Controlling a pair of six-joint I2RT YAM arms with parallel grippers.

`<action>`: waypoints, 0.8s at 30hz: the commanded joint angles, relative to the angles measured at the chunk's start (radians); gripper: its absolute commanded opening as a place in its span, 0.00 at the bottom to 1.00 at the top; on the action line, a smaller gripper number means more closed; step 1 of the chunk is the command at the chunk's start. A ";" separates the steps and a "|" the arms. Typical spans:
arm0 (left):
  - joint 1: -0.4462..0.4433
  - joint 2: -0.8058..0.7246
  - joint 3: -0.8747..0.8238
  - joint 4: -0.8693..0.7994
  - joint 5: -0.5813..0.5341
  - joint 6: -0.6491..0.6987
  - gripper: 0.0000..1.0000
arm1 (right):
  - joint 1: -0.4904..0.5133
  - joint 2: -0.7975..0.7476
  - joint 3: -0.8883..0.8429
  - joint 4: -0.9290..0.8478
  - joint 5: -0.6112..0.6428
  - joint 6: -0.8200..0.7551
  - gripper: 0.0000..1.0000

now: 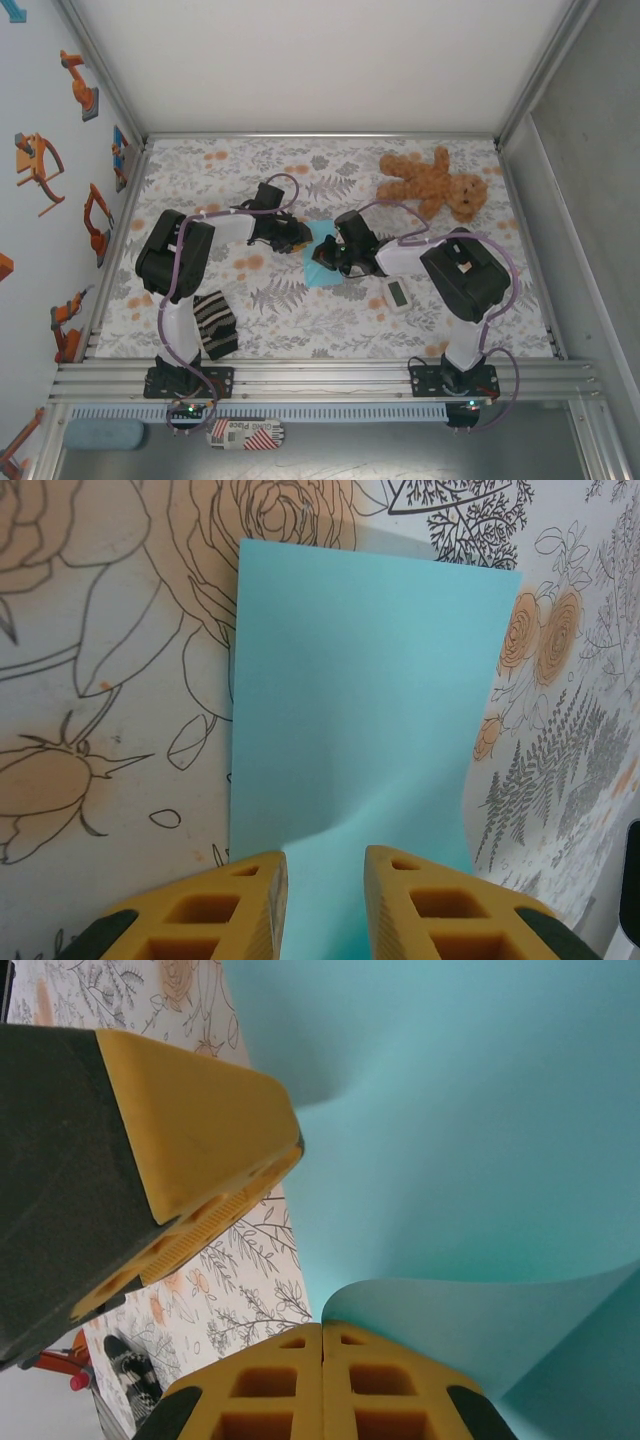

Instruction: Fold a paper plane with a square sheet of paper (pick it up from the middle)

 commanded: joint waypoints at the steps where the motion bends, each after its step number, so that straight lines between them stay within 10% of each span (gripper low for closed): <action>1: -0.004 0.050 -0.014 -0.079 -0.045 0.011 0.27 | 0.008 0.025 0.033 0.014 0.029 0.008 0.00; 24: -0.003 0.052 -0.019 -0.076 -0.042 0.008 0.27 | 0.015 0.065 0.055 0.026 0.010 0.009 0.00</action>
